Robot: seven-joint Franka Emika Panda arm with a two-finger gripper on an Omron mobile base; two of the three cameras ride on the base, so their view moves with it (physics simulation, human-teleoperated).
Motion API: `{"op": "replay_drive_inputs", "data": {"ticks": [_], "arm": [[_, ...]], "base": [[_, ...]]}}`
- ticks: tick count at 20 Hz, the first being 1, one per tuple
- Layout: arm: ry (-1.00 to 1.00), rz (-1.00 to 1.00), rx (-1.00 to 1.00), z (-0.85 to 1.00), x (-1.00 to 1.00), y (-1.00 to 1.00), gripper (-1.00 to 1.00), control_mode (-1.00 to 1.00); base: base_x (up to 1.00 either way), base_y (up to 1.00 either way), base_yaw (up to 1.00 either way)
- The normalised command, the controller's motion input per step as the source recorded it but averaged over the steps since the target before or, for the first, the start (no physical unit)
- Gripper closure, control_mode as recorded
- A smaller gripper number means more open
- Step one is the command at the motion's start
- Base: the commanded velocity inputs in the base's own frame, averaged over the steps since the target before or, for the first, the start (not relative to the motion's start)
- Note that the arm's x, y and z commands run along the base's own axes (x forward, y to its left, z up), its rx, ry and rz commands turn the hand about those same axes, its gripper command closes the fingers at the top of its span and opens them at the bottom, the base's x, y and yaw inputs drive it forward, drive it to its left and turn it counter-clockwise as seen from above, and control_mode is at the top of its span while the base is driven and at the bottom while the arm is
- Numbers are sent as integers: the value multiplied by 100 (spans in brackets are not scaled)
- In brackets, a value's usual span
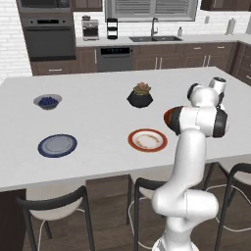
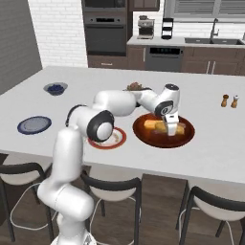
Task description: Place one bun and one sausage from the bowl on each plate.
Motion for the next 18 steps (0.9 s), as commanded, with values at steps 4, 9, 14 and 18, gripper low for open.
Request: {"op": "replay_drive_inputs", "data": {"ticks": [4, 9, 14, 18], "arm": [[-1, -1, 0, 76, -100, 91, 100, -100], [5, 0, -3, 53, -81, 100, 100, -100], [1, 0, -7, 38, -58, 100, 100, -100], [1, 0, -6, 28, -33, 100, 100, -100]], "base": [[0, 0, 0], [0, 0, 0], [0, 0, 0], [0, 0, 0]]}}
